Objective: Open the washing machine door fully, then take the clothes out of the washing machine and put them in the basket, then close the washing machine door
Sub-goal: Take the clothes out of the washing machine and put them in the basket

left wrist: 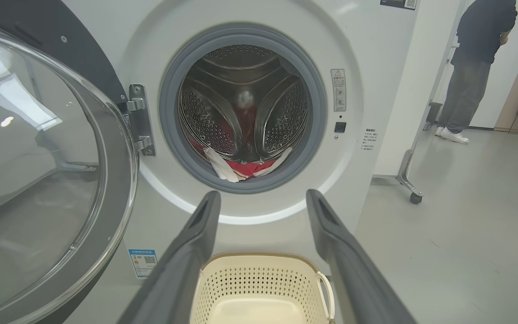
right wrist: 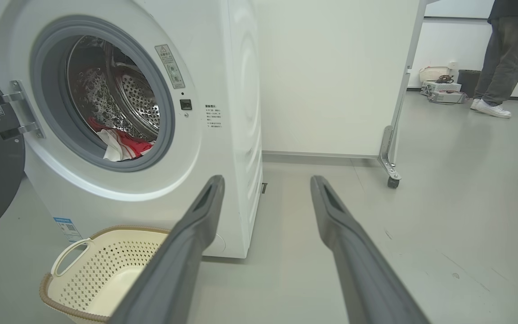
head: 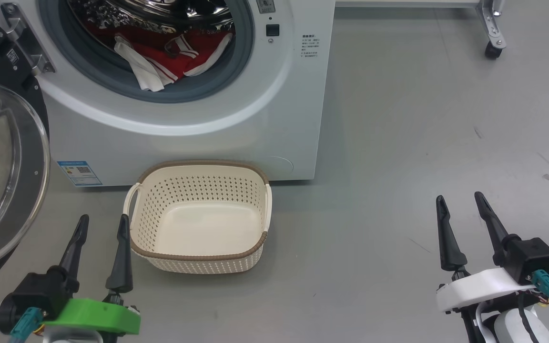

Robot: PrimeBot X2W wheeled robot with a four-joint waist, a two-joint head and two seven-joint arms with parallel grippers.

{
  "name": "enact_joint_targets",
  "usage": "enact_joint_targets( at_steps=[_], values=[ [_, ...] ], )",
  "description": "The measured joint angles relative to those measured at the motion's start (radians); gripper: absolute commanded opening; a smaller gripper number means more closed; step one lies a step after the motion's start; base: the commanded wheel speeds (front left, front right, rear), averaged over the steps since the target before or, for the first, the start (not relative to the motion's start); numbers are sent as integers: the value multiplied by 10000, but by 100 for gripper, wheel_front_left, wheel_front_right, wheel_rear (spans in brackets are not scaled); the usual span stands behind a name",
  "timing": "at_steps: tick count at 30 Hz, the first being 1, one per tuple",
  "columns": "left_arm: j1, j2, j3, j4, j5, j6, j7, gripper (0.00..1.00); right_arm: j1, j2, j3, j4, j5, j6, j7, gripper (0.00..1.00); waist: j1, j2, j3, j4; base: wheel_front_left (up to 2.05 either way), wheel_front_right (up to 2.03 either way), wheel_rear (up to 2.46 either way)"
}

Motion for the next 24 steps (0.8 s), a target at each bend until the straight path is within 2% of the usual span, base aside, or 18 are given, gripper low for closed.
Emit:
enact_joint_targets(
  at_steps=[11,24],
  values=[
    [15,-79,-8,-17,-2,-42,0,100,12,2,0,4,2,2,-2,100,0,0,-10,55,0,0,0],
    [115,-197,-134,-153,-706,-44,0,100,12,10,10,0,48,4,-2,100,0,0,69,154,15,-15,0]
  ],
)
